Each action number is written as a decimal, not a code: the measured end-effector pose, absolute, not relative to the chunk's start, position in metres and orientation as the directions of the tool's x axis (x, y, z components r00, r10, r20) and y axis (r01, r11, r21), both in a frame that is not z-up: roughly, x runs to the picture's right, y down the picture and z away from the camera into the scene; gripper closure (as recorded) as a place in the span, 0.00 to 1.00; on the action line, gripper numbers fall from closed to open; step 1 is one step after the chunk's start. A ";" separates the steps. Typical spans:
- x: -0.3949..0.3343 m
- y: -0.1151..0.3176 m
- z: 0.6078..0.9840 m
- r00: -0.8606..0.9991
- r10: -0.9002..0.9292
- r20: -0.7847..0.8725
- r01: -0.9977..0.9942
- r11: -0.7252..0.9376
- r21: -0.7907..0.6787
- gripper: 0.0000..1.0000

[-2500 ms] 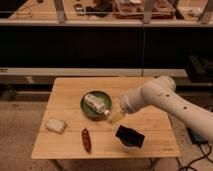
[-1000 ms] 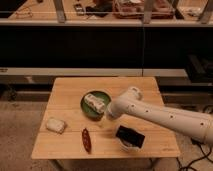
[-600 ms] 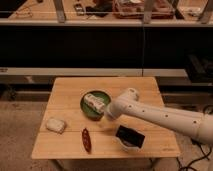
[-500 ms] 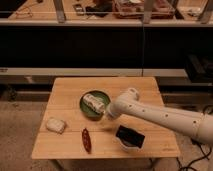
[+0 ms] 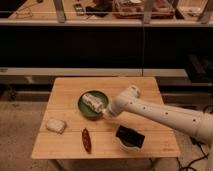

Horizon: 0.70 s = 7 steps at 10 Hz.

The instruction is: Stand the bottle upright

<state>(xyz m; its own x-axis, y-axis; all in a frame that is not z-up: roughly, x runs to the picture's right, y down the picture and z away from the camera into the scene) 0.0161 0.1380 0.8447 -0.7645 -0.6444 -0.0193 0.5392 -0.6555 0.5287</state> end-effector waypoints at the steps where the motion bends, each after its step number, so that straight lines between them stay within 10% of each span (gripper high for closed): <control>1: 0.019 0.136 0.845 -0.765 -0.644 -0.011 0.543 -0.654 0.527 1.00; 7: 0.003 0.094 0.795 -0.783 -0.613 -0.103 0.433 -0.656 0.618 0.90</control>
